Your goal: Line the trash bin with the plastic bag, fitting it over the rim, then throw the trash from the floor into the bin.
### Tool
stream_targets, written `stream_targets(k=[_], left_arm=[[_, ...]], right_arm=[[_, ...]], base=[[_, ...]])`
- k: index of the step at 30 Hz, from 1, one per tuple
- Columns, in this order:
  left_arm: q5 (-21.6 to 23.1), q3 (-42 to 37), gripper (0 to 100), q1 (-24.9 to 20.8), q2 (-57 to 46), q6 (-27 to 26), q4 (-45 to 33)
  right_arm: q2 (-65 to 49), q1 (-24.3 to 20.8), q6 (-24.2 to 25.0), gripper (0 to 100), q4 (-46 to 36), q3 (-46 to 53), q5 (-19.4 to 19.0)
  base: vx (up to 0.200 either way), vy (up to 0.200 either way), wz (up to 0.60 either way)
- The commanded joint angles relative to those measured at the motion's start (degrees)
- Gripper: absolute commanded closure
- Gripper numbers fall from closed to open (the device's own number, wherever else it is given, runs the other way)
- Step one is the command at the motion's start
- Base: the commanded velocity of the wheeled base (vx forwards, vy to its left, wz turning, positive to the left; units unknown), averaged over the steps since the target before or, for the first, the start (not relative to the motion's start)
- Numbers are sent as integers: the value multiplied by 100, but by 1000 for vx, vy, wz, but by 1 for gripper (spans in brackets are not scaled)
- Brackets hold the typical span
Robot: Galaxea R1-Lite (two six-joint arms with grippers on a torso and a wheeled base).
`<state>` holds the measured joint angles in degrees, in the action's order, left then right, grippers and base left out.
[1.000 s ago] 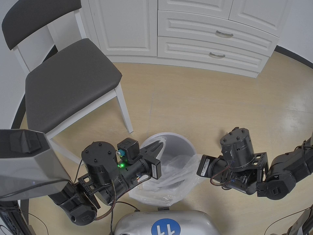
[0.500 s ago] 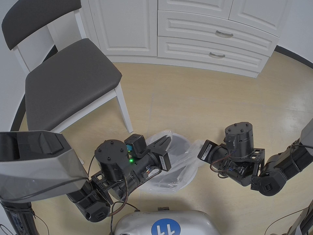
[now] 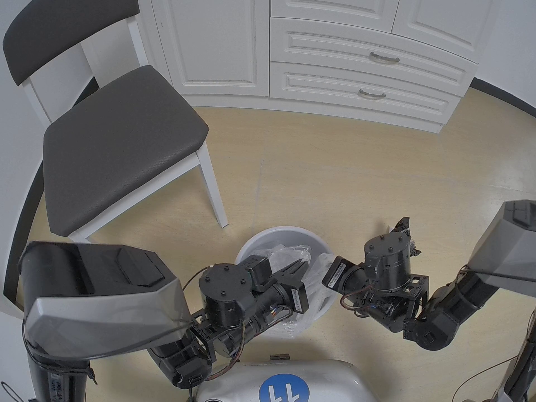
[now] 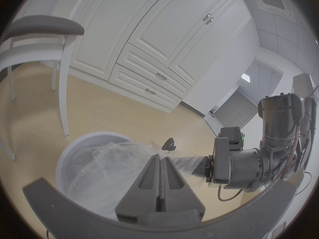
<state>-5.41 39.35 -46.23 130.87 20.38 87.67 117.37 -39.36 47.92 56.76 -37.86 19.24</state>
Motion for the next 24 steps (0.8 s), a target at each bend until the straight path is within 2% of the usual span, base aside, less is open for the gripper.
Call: stream_targets(k=[1,5,13,19,23,24], left_arm=[[-4,161,100,-53,475,62,-5],[5,336,100,123,633,62,-14],[67,521,100,439,695,54,-110],[155,864,100,896,774,45,-462],[242,881,100,1125,589,10,-725],[295,864,100,1213,413,-17,-901]], right_arm=[[647,-45,42,100,432,104,-25],[770,16,15,100,714,139,-25],[664,157,-20,100,714,148,-25],[488,386,-310,100,722,192,1],[295,544,-732,100,714,376,27],[321,632,-1092,100,722,499,80]], base=[[0,0,0],[0,0,0],[0,0,0],[0,0,0],[0,0,0],[0,0,0]])
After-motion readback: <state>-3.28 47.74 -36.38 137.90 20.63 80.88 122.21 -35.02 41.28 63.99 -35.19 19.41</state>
